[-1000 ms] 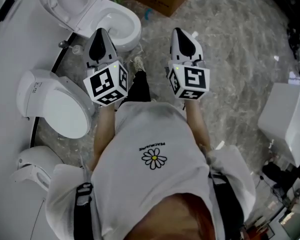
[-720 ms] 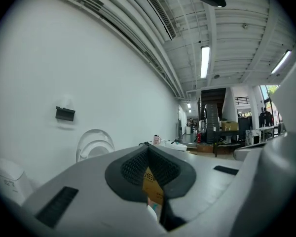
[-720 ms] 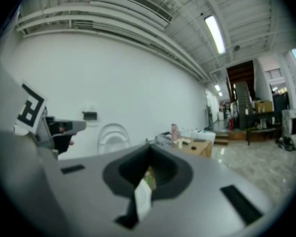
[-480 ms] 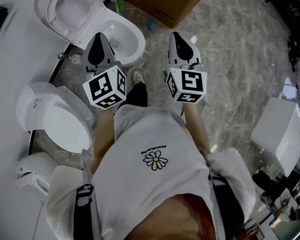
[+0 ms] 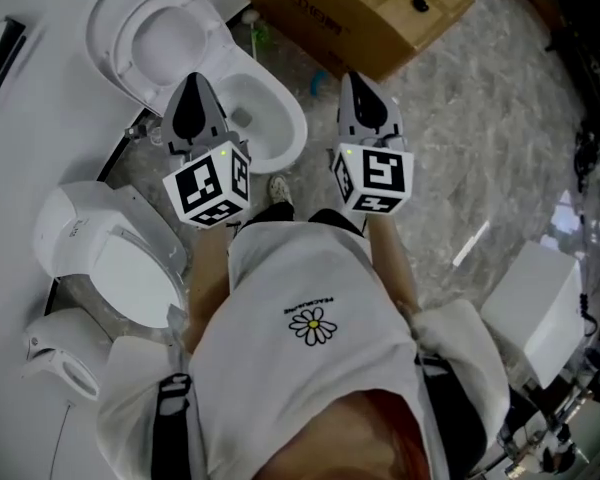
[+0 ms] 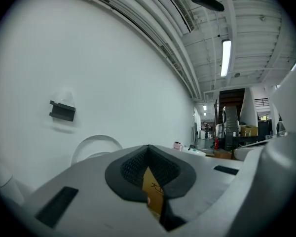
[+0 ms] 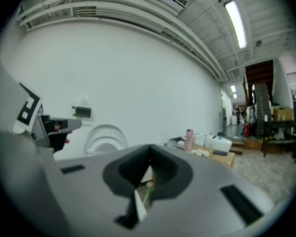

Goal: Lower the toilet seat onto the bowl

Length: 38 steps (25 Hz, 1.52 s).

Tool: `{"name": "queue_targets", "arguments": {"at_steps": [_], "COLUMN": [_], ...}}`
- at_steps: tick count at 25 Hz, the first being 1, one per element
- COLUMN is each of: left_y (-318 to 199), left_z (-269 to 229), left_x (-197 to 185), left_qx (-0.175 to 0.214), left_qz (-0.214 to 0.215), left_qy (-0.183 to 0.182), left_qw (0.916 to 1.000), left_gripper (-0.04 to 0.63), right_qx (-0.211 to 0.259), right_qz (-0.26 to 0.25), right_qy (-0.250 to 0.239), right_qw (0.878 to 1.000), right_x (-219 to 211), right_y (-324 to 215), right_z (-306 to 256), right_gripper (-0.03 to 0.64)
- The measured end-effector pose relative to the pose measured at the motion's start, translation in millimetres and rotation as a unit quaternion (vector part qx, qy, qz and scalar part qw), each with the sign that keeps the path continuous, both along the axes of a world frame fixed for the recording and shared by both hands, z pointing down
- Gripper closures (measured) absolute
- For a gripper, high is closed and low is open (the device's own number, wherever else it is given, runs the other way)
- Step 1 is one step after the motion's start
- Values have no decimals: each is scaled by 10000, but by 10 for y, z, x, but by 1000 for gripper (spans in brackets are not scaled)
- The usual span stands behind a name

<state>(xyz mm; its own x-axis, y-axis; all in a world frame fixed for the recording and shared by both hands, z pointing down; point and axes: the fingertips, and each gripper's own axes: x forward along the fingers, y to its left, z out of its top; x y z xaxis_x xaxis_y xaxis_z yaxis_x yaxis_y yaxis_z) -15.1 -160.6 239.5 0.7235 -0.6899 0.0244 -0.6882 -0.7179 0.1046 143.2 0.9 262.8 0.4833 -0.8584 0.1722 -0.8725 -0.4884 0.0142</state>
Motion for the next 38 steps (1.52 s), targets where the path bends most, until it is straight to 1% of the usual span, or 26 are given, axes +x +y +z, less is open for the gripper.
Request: {"name": "queue_targets", "arguments": {"at_steps": [3,6,9,12,14,16,20,22,26,28,31,34,38], "left_y": [-239,-365,-447,-516,-570,-619,-672,-690,-700,-701,-712,-753,-880], "left_z": [16,51,73,60,41,20,-59,-97,-143,-132,-109,-121,-140], "left_x": [21,-16,-71,-137,-196,-242,-267,-290,-362,-427,-490,-511,-532], "left_qx": [-54,-112,-118,-105,-82,-60,-3,19,55,48,17,66,111], "left_qz": [-170,-359,-617,-970,-1363,-1775,-2280,-2568,-3141,-3344,-3532,-3607,-3610], "left_qy": [39,34,-7,13,23,26,52,76,78,70,68,69,27], "left_qw": [9998,9993,9980,9952,9906,9841,9737,9664,9493,9424,9355,9326,9325], "left_gripper": [575,575,575,575,575,575,575,575,575,575,575,575,574], "right_qx": [-60,-72,-19,71,131,149,149,150,168,161,177,245,293], "right_qz": [-65,-173,-459,-915,-1383,-1868,-2569,-2927,-3547,-3751,-3924,-4006,-4048], "right_qy": [13,2,-33,-67,-108,-134,-75,-57,-101,-124,-168,-155,-112], "right_qw": [10000,9998,9989,9958,9902,9822,9663,9561,9348,9267,9195,9158,9139], "right_x": [88,137,154,158,142,110,18,-26,-99,-157,-212,-229,-221], "right_y": [-270,-453,-669,-976,-1257,-1524,-1864,-2019,-2278,-2363,-2442,-2518,-2651], "right_z": [4,1,3,11,7,-2,-40,-55,-61,-39,-23,-39,-61], "right_gripper": [588,588,588,588,588,588,588,588,588,588,588,586,586]}}
